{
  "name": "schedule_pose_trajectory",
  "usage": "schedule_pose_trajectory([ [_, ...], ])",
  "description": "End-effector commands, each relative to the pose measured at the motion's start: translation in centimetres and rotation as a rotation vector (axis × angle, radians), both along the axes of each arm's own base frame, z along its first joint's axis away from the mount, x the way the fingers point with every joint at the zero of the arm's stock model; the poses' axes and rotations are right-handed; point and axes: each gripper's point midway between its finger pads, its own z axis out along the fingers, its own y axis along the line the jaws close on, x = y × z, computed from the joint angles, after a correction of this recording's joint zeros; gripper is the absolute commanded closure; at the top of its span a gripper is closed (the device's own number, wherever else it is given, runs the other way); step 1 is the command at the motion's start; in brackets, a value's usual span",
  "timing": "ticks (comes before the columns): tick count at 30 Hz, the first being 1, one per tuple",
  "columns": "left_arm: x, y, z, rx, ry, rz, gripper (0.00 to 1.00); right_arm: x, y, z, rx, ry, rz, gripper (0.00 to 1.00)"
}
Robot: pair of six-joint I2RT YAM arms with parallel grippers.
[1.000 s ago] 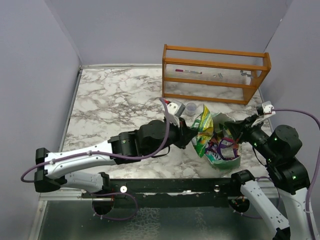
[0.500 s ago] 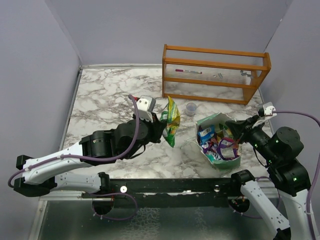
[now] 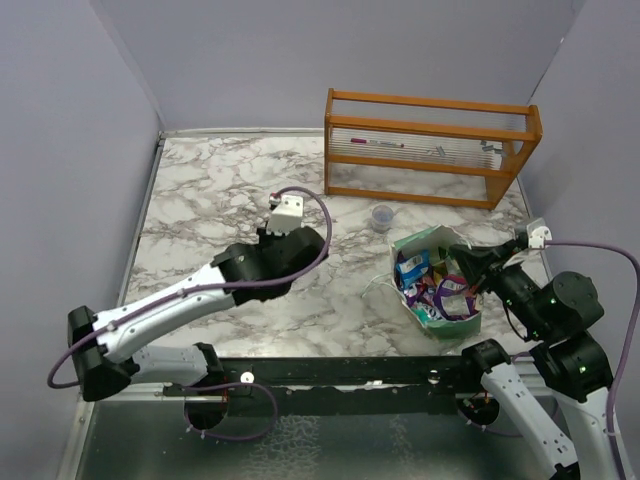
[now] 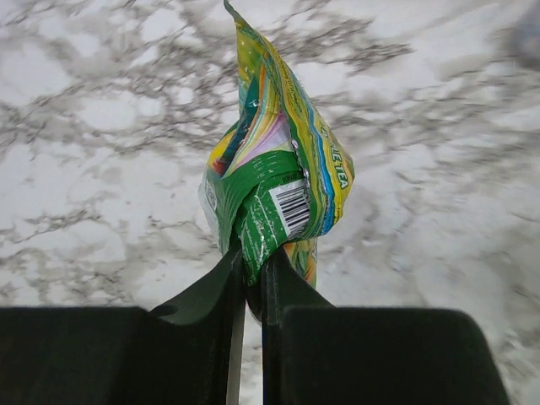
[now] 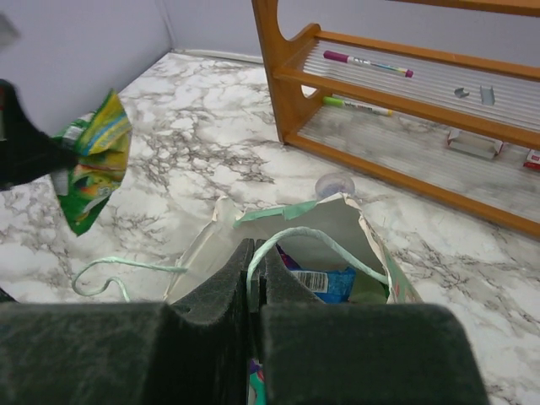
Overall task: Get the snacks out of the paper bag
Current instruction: Place the snack at the center of the board.
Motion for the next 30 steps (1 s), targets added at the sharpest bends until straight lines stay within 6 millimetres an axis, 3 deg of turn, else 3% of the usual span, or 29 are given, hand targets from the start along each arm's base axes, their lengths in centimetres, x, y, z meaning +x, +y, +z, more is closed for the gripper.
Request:
schedule_pose_trajectory([
  [1,4.9,2.3,-3.8,0.106,0.114,0.041,1.0,0.1,0.0,1.0,0.001,-0.064,0.002,0.98],
  [3,7.5,3.4,-4.1,0.152,0.115,0.069,1.0,0.1,-0.2,1.0,0.005,-0.065,-0.011,0.98],
  [10,18.2,10.4,-1.8,0.565,0.032,0.334,1.0,-0.1,-0.5,0.9,0.006,-0.082,-0.025,0.98],
  [12,21.4,12.7,-2.8,0.632,0.073,0.413,1.0,-0.1,-0.5,0.9,0.006,-0.083,-0.024,0.98],
  [15,24.6,16.2,-3.6,0.691,0.127,0.516,1.0,0.0,-0.6,0.9,0.006,-0.081,-0.027,0.98],
  [17,26.0,18.1,-4.8,0.722,0.152,0.558,1.0,-0.1,-0.6,0.9,0.006,-0.083,-0.027,0.98],
  [20,26.4,20.3,-6.8,0.739,0.193,0.591,1.0,-0.1,-0.6,0.9,0.008,-0.084,-0.029,0.98],
  [25,26.9,22.2,-7.6,0.725,0.197,0.608,1.0,-0.3,-0.6,1.0,0.016,-0.117,-0.022,0.98],
  [30,27.2,24.0,-10.6,0.684,0.256,0.592,1.0,-0.3,-0.7,0.9,0.008,-0.134,-0.024,0.98],
])
